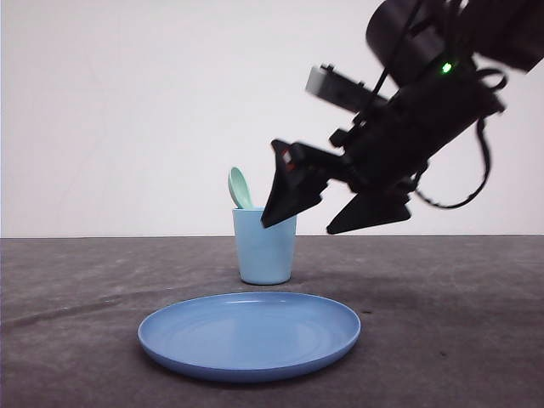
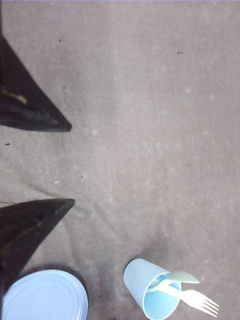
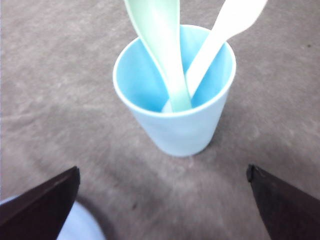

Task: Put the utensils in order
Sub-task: 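Bring the right gripper down around the rim of the blue cup, then lift the cup with the right gripper and carry it over the plate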

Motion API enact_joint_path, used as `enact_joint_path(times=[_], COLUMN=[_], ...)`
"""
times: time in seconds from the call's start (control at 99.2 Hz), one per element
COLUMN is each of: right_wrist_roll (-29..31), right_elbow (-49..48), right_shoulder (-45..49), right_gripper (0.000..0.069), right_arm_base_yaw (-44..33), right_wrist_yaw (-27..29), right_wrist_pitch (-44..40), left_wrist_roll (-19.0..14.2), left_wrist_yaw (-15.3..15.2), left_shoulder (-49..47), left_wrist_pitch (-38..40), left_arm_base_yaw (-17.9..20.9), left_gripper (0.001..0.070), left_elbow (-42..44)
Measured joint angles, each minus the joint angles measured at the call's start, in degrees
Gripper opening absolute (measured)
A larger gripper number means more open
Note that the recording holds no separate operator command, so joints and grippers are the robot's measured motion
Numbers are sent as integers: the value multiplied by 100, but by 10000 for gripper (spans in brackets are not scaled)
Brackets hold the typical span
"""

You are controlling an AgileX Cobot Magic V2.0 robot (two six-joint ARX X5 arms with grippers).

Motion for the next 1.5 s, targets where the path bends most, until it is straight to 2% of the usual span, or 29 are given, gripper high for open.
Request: enact_joint_path(times=[0.373,0.625,0.686,0.847,0.958,1.059,1.23,1.502], right_wrist_roll=[-9,-37,-61,-76,-79,-114,-173,-361], right_elbow=[1202,1722,1722,1722,1722,1742,1742,1742], right_shoulder=[1246,1580,1580,1580,1580,1502,1047,-293], right_gripper=[681,678,646,502,477,477,476,476], right_arm_base_yaw=[-68,-79,-81,-79,-76,-74,-63,109], right_wrist_yaw=[-131,-138,-149,-149,-155,-155,-149,-136], right_wrist_pitch=[136,61,44,33,2,-256,-1163,-2437], left_wrist_roll=[0,0,0,0,0,0,0,0], left_wrist_yaw=[0,0,0,0,0,0,0,0], left_shoulder=[0,0,0,0,0,0,0,0], left_wrist_pitch=[0,0,0,0,0,0,0,0], left_arm_base_yaw=[0,0,0,0,0,0,0,0], left_gripper=[246,246,246,246,246,246,246,246], left_elbow=[0,0,0,0,0,0,0,0])
